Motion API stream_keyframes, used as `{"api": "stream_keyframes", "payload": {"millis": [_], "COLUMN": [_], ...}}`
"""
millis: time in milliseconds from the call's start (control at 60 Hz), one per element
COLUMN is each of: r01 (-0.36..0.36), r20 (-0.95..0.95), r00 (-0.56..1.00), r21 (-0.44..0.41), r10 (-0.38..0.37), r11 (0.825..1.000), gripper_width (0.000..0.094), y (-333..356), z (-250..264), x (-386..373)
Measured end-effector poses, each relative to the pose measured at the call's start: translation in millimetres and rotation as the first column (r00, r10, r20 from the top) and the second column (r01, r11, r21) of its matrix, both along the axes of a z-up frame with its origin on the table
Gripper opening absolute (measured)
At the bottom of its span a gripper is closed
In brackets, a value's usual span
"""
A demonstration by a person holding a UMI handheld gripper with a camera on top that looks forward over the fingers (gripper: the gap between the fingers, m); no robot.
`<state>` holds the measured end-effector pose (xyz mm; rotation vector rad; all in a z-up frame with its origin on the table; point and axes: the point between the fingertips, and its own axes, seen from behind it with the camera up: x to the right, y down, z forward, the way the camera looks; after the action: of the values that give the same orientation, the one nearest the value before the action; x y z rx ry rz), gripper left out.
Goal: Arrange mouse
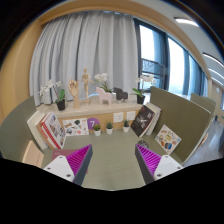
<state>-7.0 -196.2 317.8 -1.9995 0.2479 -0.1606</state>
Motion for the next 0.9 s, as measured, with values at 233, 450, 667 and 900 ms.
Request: {"api": "stream_keyframes", "payload": {"millis": [233, 450, 667, 900], "r01": [-0.014, -0.057, -0.04, -0.031], "r20": [0.014, 0.029, -0.017, -0.019], "r00": [1.0, 0.998, 0.999, 0.999], "r21": [-0.012, -0.1, -0.22, -0.287], "r10": [0.014, 0.061, 0.037, 0.027], "r11": [1.0, 0.993, 0.975, 0.957], "gripper_width": [0.0867, 0.0866, 0.0866, 0.0862], "y": [11.4, 0.1, -6.9, 38.5], "z": [-26.3, -114.2, -217.8, -282.9], "x": [-2.9, 17.9, 99.3, 204.8]}}
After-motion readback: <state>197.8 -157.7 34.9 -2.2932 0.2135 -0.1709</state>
